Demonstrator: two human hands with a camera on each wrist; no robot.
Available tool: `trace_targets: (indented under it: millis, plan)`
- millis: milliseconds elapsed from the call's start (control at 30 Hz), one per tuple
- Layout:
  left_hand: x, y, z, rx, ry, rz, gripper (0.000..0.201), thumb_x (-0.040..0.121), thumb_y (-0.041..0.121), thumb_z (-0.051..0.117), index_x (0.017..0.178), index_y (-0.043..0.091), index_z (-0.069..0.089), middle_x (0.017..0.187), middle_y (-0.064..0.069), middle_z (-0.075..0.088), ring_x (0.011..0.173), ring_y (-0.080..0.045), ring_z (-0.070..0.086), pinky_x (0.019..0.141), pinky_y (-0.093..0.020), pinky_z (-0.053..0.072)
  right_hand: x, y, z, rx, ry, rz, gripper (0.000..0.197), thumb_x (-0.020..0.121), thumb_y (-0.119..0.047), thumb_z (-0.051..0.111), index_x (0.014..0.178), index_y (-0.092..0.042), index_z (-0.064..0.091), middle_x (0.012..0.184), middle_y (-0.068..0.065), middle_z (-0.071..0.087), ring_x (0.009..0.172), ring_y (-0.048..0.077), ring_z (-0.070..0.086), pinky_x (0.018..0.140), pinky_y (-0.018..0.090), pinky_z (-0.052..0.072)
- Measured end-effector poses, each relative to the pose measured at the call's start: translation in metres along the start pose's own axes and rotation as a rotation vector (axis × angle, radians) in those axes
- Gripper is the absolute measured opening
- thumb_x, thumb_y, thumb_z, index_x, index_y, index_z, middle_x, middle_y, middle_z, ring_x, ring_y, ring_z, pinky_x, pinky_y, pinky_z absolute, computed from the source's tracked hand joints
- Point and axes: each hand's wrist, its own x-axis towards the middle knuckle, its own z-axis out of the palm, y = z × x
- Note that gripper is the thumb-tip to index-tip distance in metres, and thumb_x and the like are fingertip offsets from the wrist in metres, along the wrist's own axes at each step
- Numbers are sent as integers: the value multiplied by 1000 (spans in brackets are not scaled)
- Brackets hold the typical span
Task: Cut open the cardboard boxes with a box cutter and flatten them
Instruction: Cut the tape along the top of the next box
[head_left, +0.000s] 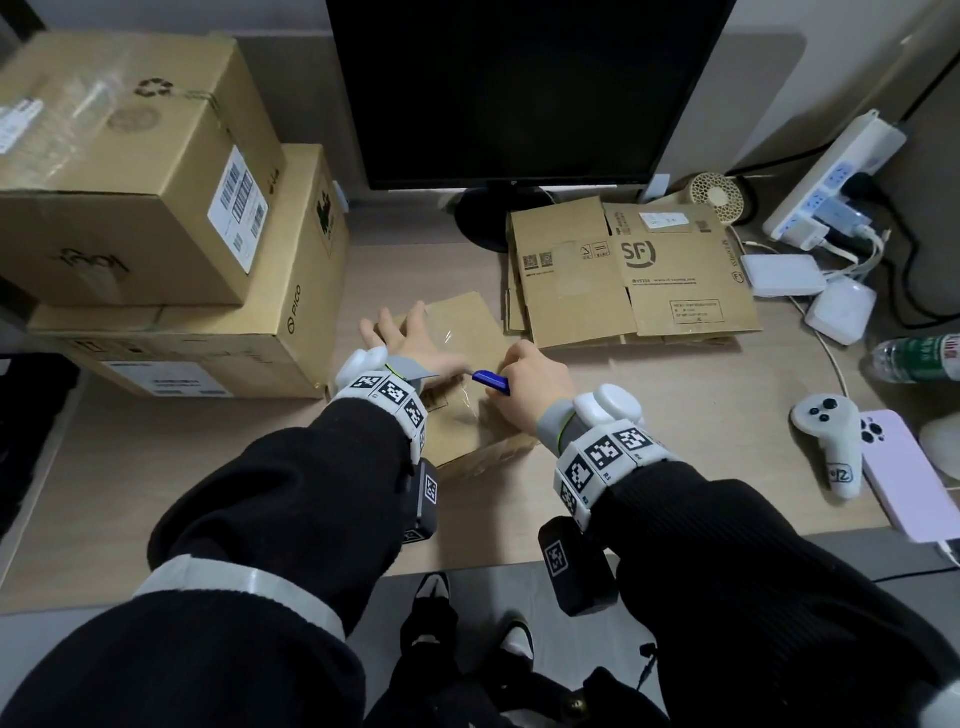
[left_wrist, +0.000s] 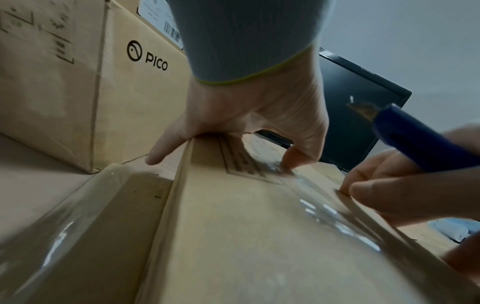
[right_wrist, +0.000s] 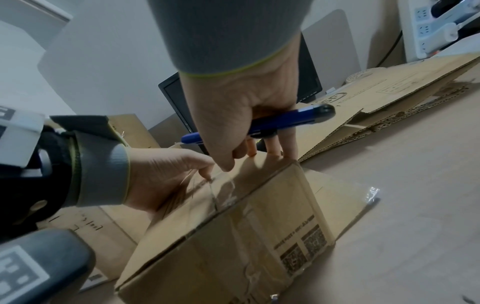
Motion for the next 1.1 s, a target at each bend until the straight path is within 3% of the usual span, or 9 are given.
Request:
trace_targets:
  millis: [133, 267, 400, 533, 667, 800, 900, 967, 1100]
  plan:
    - [-4, 1, -2, -68, 35, 4, 92, 61, 43, 67, 140, 37, 21, 152, -4, 11, 138, -31, -1, 111, -47, 21, -3, 3, 0, 20, -7, -29, 31, 92, -36, 52, 106, -12, 67, 127, 0, 44, 99, 27, 59, 82, 31, 43]
    - [-12, 4, -9, -272, 67, 12, 82, 62, 26, 61, 135, 33, 26, 136, 0, 23, 129, -25, 12, 94, -31, 25, -10, 6, 2, -14, -11, -90, 30, 91, -35, 54, 101, -10, 69, 129, -1, 40, 92, 23, 58, 75, 28, 38]
    - [-15, -1, -25, -450, 3, 48, 94, 48, 27, 54, 137, 30, 23, 127, -3, 27, 126, -26, 24, 98, -36, 31, -12, 7, -1, 24, 7, -77, 28, 91, -33, 55, 99, -10, 70, 129, -2, 41, 81, 18, 49, 75, 26, 38]
    - [-21, -6, -41, -641, 6, 51, 86, 57, 7, 56, 135, 21, 23, 121, -9, 34, 98, -28, 46, 62, -27, 41, -9, 0, 1, 108, 64, 18, 23, 88, -29, 55, 94, -9, 66, 126, 1, 43, 88, 25, 58, 76, 25, 38]
    - [-23, -24, -54, -743, 50, 38, 73, 63, 12, 60, 124, 20, 21, 114, -14, 36, 77, -17, 43, 60, -28, 39, -4, -19, 1, 141, 74, 89, 21, 83, -34, 57, 81, -13, 55, 120, 6, 42, 83, 27, 56, 78, 28, 44]
    - [-18, -38, -59, -619, 0, 34, 67, 85, -9, 55, 136, 16, 20, 127, -16, 39, 71, -11, 45, 57, -23, 40, -3, -39, 2, 13, 38, 135, 45, 75, -59, 63, 82, -15, 60, 108, 4, 35, 80, 24, 54, 73, 29, 46]
    - [-19, -51, -69, -556, -14, 33, 72, 83, -13, 53, 142, 16, 22, 134, -23, 42, 61, -15, 44, 48, -26, 37, -4, -48, -1, -91, 9, 140, 43, 78, -53, 63, 94, -13, 62, 112, 5, 32, 75, 26, 50, 70, 30, 43]
    - [-16, -63, -74, -520, -12, 23, 71, 82, -10, 57, 141, 15, 27, 121, -29, 52, 54, -15, 41, 43, -25, 34, -2, -50, -9, -41, 0, 157, 35, 80, -44, 62, 95, -12, 61, 107, 6, 36, 73, 25, 52, 68, 29, 43]
    - [-12, -80, -80, -497, -7, 10, 64, 80, -8, 61, 135, 15, 36, 69, -8, 46, 48, -17, 38, 33, -18, 32, 1, -46, -45, 167, 61, 231, 18, 79, -25, 58, 72, -10, 49, 73, 5, 49, 56, 20, 47, 50, 24, 35]
